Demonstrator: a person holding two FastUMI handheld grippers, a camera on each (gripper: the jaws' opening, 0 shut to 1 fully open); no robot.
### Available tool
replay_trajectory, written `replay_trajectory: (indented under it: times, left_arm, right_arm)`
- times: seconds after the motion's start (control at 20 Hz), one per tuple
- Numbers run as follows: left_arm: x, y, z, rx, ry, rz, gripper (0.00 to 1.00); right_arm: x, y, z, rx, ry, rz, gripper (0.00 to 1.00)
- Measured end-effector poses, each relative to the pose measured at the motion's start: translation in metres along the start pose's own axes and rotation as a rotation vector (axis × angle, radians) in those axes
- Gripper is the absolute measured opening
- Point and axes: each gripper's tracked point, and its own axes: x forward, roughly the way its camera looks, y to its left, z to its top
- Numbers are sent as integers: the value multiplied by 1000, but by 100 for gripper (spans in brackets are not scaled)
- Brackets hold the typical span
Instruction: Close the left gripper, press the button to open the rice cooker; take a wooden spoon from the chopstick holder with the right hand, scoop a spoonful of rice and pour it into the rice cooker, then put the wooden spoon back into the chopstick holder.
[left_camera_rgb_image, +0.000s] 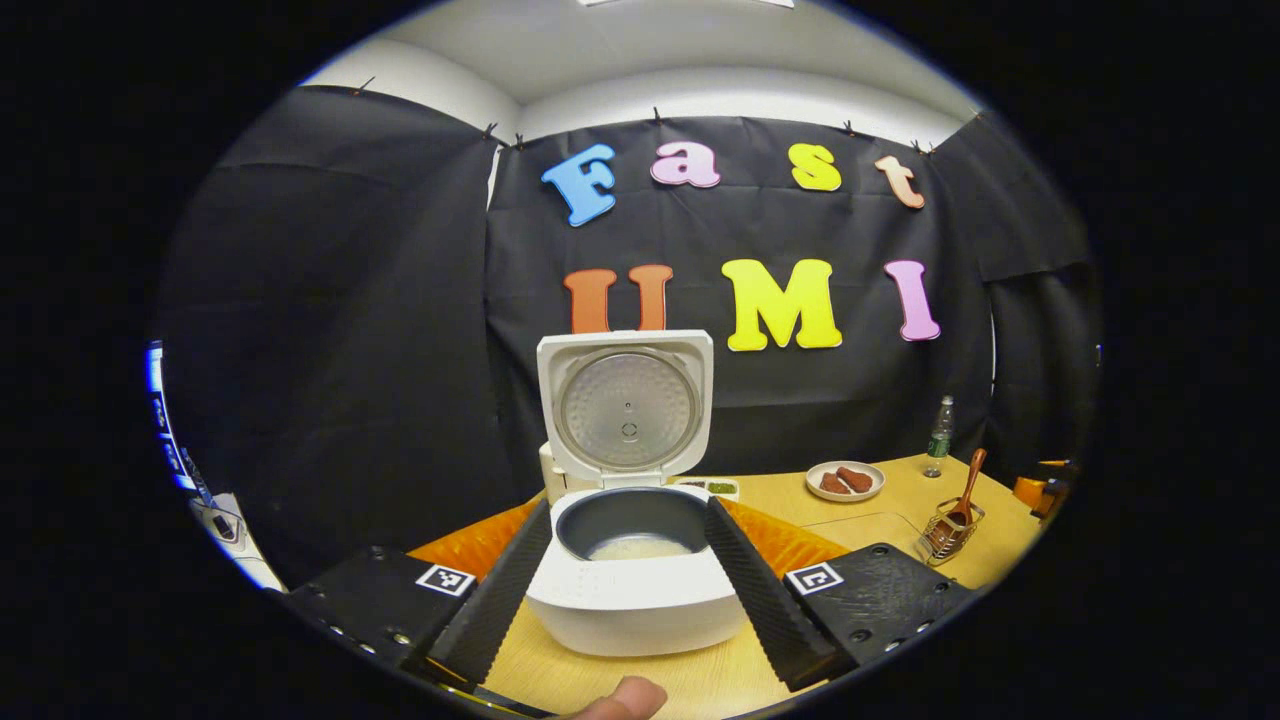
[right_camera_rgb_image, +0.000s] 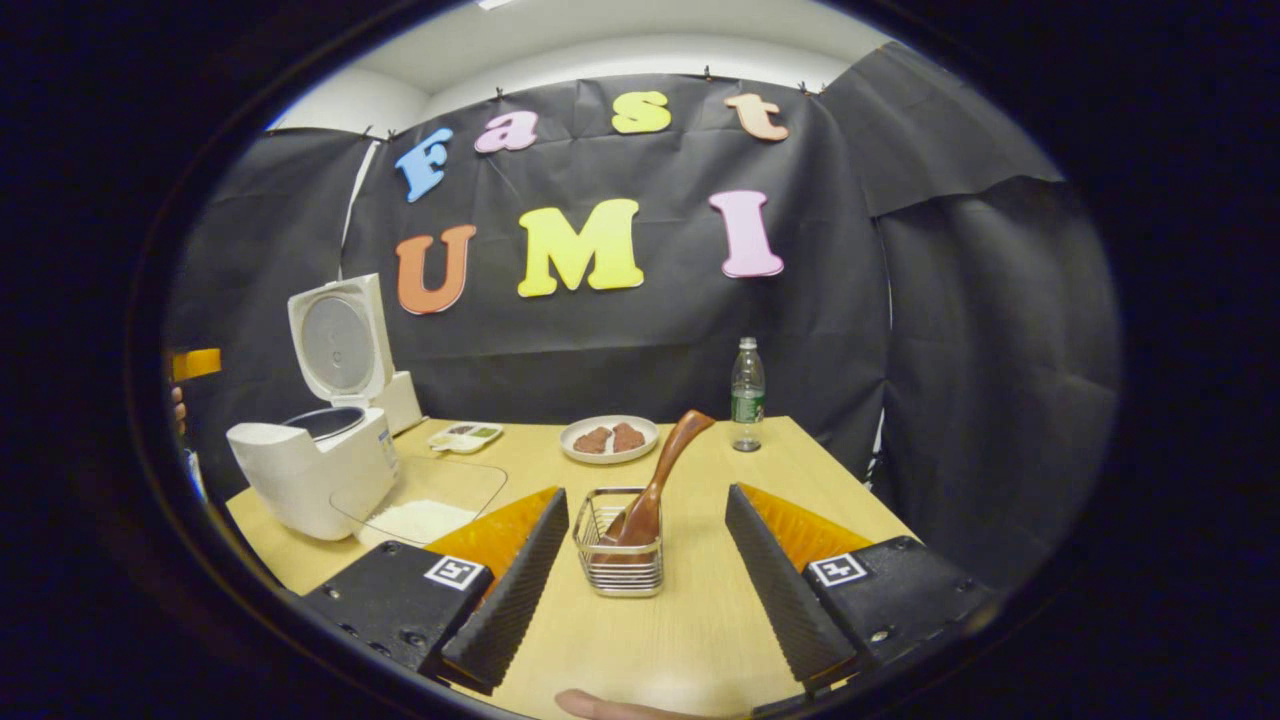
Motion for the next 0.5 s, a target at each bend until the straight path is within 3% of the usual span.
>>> replay_trajectory:
  times: [0.2, 0.4, 0.5]
  left_arm:
    - [-36, -9, 2, -30, -32, -14, 97]
    - [-70, -31, -13, -47, 20, -110, 97]
    - [-83, -22, -10, -47, 9, -95, 97]
  right_arm:
    - [35, -3, -6, 28, 31, -4, 100]
    - [81, -9, -19, 93, 80, -4, 100]
    - [102, -7, -19, 140, 97, 17, 100]
